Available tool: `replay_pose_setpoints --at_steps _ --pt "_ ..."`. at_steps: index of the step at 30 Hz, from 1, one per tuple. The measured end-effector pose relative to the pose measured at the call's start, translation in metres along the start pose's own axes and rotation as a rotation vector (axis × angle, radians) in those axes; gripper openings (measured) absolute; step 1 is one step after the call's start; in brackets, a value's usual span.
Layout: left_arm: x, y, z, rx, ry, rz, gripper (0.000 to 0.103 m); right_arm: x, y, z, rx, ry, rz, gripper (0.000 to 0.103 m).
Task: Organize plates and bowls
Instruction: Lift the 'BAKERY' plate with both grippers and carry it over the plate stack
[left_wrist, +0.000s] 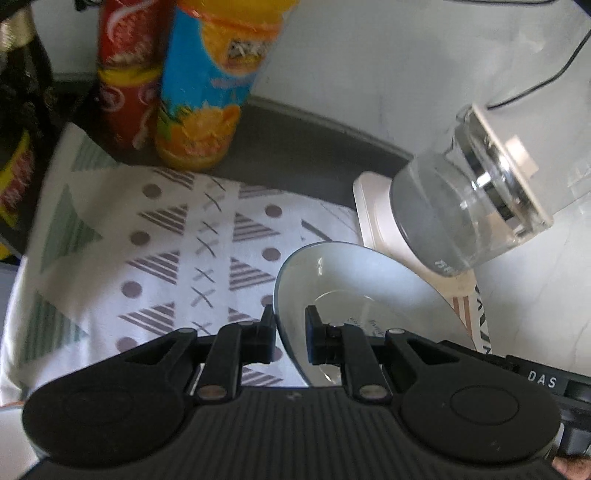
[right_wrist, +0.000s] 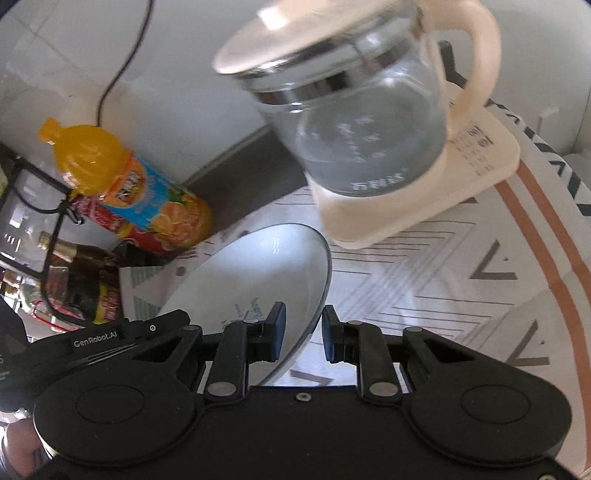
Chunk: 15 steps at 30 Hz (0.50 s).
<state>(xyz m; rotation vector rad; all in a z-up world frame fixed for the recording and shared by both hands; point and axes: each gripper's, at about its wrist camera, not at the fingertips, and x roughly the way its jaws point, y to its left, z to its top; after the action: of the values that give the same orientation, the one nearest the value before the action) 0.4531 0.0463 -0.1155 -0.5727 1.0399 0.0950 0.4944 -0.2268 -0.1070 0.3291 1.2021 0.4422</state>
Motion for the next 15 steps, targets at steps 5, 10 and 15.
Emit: replay_pose_setpoints --at_steps 5,10,15 --pt "-0.020 0.014 0.005 0.004 -0.024 -0.011 0.014 0.000 0.020 -0.010 0.000 -0.016 0.009 0.021" --pt "-0.036 0.030 0.006 0.017 -0.039 -0.012 0.014 0.003 0.038 -0.021 0.005 -0.022 0.007 0.021" --pt "-0.049 0.044 0.006 0.040 -0.043 -0.014 0.014 0.005 0.053 -0.034 0.017 -0.037 0.002 0.021"
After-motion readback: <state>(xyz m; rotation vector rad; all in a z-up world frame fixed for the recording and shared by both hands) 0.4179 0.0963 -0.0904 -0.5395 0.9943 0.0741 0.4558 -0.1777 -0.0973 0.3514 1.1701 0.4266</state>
